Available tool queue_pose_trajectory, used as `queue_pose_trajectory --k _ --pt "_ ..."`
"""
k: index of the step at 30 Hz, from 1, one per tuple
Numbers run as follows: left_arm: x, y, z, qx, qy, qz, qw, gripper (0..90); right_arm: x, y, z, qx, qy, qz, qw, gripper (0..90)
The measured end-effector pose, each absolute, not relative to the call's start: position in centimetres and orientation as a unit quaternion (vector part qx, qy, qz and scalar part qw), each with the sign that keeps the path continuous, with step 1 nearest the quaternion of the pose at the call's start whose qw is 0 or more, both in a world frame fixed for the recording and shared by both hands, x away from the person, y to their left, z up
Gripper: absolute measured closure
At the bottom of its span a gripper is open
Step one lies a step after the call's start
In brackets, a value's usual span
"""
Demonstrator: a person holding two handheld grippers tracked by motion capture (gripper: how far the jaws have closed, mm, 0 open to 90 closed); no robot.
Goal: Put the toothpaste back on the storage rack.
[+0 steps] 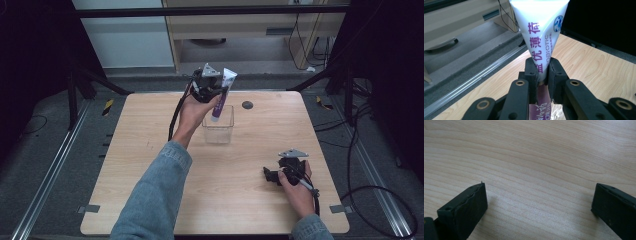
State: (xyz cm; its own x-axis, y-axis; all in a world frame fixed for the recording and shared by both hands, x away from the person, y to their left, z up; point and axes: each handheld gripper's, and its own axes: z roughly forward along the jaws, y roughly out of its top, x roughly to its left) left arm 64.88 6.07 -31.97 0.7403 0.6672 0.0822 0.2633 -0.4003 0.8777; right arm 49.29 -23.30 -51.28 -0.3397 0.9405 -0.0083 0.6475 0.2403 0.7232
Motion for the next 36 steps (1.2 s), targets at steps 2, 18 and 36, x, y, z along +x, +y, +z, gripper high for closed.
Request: queue_pose_trajectory --k 2,18,36 --pt "64.9 6.1 -32.3 0.81 0.288 0.214 0.464 79.2 49.3 -23.3 -51.3 0.527 0.753 0.32 0.229 0.4" --pt "65.2 6.7 -33.6 0.808 0.291 0.216 0.465 79.2 49.3 -23.3 -51.2 0.528 0.752 0.321 0.227 0.4" --pt "65.0 6.8 -35.4 0.82 0.286 0.211 0.449 79.1 49.3 -23.3 -51.3 0.528 0.753 0.321 0.228 0.4"
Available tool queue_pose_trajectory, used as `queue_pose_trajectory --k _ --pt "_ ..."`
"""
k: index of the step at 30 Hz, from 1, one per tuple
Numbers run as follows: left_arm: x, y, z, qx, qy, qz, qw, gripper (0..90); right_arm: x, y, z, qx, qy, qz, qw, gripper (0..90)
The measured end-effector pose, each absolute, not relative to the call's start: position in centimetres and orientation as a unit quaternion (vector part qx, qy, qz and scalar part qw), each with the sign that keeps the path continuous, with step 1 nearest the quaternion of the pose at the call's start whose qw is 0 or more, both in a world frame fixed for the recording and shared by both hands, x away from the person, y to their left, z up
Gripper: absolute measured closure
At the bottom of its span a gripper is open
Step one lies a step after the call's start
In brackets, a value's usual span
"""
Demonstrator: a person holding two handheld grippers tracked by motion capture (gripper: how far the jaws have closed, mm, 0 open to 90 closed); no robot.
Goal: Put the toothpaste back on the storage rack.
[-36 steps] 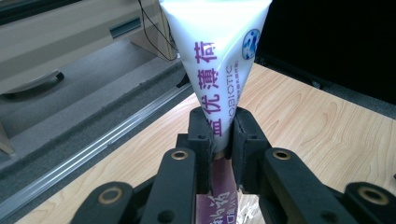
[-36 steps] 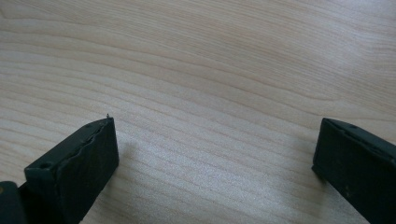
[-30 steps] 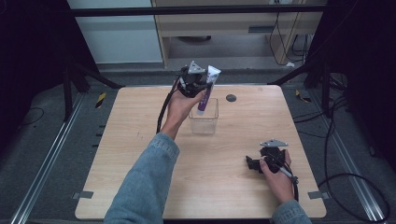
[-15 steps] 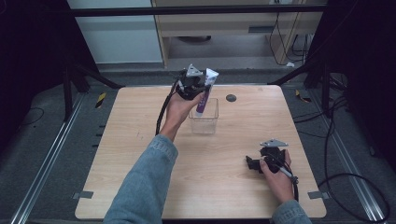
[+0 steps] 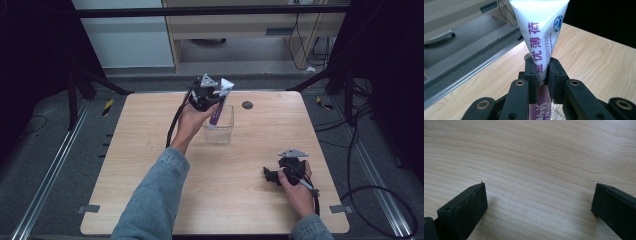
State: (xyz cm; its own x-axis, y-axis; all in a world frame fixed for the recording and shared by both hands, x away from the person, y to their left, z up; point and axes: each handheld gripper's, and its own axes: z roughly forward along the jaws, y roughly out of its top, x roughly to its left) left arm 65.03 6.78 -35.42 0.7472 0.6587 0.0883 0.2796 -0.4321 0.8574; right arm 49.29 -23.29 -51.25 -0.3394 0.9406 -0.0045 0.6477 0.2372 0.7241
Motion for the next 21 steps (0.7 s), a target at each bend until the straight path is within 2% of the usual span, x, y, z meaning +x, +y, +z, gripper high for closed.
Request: queue_pose_trajectory --k 21 --pt "65.5 7.1 -37.4 0.832 0.29 0.197 0.43 79.1 49.3 -23.2 -51.2 0.53 0.752 0.322 0.225 0.4"
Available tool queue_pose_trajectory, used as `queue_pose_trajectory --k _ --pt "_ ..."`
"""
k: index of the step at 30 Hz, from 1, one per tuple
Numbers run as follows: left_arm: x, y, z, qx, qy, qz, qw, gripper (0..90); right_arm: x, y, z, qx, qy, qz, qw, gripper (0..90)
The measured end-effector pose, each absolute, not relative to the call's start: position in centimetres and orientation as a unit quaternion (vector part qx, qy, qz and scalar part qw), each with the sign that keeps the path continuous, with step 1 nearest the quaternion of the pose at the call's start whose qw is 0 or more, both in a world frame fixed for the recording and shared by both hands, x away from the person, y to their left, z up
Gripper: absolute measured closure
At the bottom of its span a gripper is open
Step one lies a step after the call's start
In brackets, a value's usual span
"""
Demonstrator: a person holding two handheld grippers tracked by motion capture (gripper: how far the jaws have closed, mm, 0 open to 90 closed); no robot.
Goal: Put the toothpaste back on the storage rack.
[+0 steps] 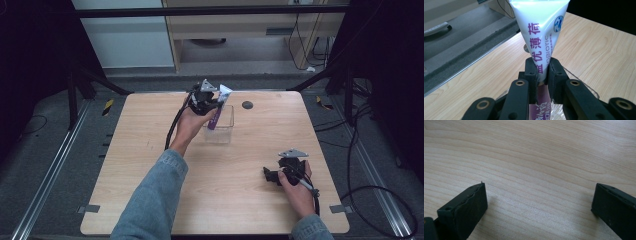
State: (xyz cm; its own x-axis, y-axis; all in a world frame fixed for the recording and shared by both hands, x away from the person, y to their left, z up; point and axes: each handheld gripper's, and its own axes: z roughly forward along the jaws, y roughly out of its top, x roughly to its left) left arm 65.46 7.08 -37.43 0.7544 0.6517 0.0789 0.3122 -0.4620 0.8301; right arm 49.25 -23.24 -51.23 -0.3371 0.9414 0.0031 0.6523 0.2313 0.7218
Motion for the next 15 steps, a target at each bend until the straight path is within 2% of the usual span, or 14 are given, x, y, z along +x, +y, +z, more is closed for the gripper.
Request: queue_pose_trajectory --k 15 --pt "65.4 6.8 -38.7 0.839 0.291 0.191 0.418 79.1 49.3 -23.2 -51.2 0.529 0.752 0.322 0.225 0.4"
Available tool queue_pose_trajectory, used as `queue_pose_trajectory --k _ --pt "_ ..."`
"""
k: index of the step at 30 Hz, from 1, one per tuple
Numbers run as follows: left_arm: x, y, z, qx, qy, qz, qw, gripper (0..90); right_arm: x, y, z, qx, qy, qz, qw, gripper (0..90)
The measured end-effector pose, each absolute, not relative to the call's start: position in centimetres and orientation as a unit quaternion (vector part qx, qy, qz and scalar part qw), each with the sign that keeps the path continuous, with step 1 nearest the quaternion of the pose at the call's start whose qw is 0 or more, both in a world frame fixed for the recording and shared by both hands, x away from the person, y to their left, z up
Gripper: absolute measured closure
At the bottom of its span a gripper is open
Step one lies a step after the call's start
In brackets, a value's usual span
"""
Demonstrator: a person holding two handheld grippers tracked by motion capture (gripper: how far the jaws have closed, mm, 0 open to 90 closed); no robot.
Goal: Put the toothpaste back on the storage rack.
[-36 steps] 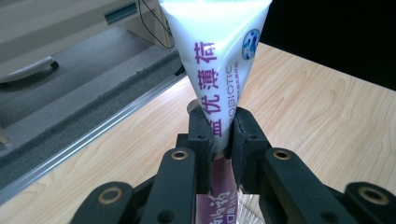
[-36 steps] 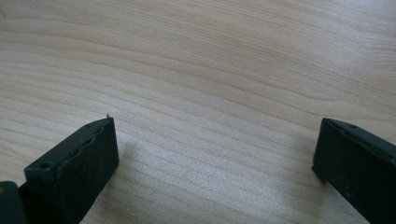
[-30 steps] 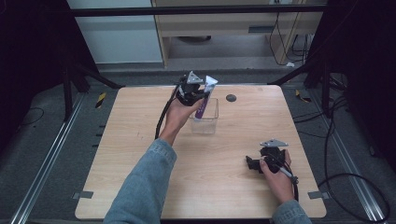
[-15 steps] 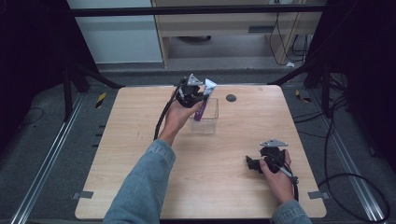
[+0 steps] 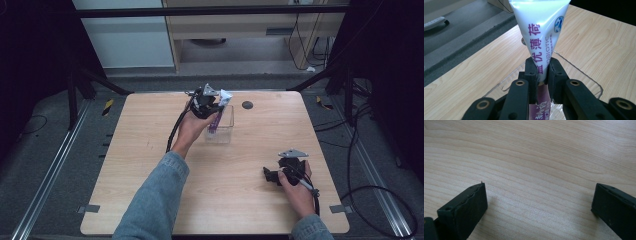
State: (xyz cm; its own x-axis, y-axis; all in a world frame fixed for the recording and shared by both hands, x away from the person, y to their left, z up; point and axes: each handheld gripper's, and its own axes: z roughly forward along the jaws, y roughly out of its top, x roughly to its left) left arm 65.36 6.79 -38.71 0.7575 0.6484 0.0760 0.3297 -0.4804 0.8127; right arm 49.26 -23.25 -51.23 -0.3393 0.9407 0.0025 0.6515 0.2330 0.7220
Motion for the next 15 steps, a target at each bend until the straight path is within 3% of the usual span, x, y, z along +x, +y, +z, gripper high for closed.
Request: queue_pose_trajectory --k 15 --pt "65.04 6.52 -39.11 0.845 0.294 0.185 0.407 79.1 49.26 -23.26 -51.23 0.528 0.753 0.321 0.225 0.3"
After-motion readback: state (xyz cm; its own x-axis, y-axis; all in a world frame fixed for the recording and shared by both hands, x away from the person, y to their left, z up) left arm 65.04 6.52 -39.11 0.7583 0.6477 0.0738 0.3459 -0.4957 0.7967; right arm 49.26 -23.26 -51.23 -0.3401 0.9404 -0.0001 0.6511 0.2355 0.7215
